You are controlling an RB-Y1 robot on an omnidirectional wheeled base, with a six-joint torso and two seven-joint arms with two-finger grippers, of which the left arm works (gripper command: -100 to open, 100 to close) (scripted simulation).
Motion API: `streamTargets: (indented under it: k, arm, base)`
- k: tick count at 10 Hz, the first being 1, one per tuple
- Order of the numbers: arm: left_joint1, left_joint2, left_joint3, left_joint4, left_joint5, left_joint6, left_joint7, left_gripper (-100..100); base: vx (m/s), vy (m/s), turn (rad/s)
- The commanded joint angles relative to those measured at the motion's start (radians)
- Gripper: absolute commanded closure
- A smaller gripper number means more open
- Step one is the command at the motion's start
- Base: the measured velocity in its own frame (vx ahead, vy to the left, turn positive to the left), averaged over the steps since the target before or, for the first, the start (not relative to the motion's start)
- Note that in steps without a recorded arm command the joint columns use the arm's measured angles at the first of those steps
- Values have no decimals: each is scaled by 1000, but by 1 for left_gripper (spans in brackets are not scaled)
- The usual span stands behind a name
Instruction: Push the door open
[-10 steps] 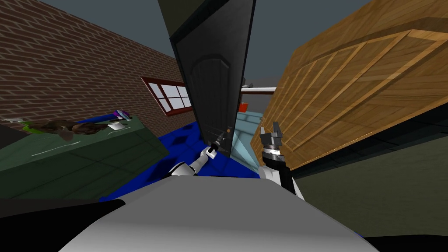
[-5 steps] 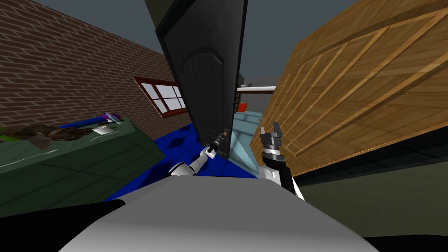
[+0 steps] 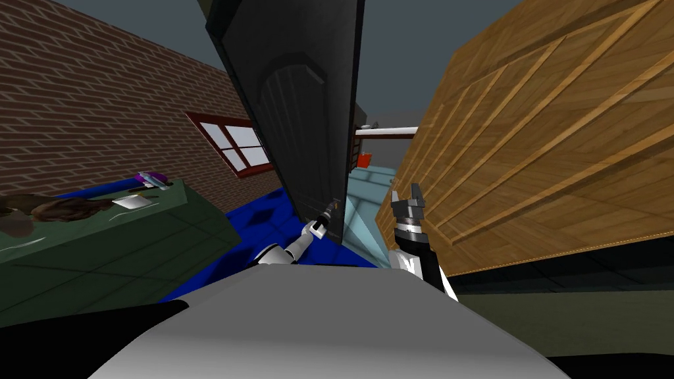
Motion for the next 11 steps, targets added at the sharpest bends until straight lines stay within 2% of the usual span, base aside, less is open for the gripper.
streamTargets:
  k: [1,5,6,11]
  arm:
    - [3,1,-1,3,0,2,0,100]
    - [3,1,-1,3,0,2,0,100]
    - [0,9,22,2,2,4,-15,100]
    - [1,22,82,3,6,9,-56,100]
  base:
    - [-34,17,-5]
    - [-5,3,-6]
    - [74,-76,19]
    - [123,-111,30]
